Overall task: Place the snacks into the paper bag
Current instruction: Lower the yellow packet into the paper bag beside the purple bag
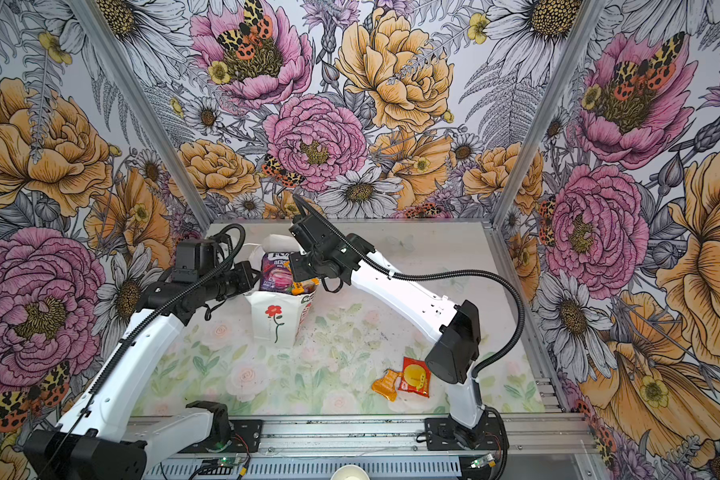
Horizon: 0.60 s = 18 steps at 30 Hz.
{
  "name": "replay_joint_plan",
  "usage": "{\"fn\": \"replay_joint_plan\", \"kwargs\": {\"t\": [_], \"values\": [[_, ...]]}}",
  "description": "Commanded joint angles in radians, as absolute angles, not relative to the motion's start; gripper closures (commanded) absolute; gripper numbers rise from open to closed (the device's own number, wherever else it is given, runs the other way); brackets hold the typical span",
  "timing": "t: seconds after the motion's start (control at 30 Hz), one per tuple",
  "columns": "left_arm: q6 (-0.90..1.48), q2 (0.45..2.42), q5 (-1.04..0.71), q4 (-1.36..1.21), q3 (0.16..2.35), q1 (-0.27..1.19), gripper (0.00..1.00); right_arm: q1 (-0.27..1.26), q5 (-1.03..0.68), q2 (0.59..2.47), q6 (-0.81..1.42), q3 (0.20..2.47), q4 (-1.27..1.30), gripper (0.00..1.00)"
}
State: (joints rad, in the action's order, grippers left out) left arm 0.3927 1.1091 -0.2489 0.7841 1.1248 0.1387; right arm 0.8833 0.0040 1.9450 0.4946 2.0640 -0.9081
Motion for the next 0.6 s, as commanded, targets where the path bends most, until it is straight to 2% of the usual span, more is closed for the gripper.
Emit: {"fn": "replay_joint_plan", "kwargs": {"t": [0.0, 0.57], "values": [[0.391, 1.091, -0.278, 0.698, 1.134, 0.127, 0.94, 0.884, 0.003, 1.97, 0.48, 2.067, -0.9, 1.0], [0.392, 1.096, -0.28, 0.697, 1.134, 0.127, 0.94, 0.891, -0.041, 2.065, 0.494, 2.086, -0.9, 1.0]]}}
